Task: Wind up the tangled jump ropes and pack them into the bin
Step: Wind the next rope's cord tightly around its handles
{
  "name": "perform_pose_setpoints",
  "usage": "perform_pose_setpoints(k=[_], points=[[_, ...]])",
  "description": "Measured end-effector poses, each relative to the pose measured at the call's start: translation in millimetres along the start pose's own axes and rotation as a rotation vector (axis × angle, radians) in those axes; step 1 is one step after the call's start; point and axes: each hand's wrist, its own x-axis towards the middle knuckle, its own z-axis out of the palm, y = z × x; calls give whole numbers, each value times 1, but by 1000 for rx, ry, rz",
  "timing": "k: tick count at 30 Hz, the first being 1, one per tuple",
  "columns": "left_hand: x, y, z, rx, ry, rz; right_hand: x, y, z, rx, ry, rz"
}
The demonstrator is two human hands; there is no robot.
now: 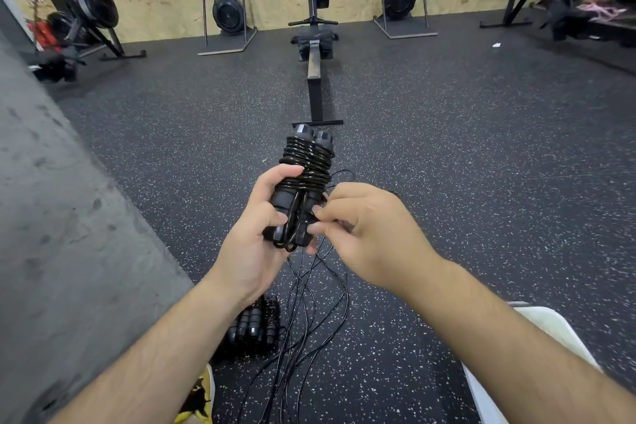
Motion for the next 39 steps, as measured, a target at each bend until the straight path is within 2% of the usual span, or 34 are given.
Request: perform_pose_setpoints(k=[6, 12, 19, 26, 34, 39], points=[[-1, -4, 0, -14, -20, -45, -6, -9, 4, 234, 77, 173], [-3, -3, 1, -41, -18, -47, -2, -9, 0, 101, -44, 152], [-3, -5, 4, -45, -3, -73, -1, -3, -3, 90, -91, 136], [-1, -6, 5, -83, 3, -83, 4, 1, -9, 45, -130, 2], [-2, -4, 2, -70, -67, -123, -1, 2, -6, 119, -103, 165], [-3, -3, 1, -112, -113, -149, 1, 1, -8, 81, -147, 117]])
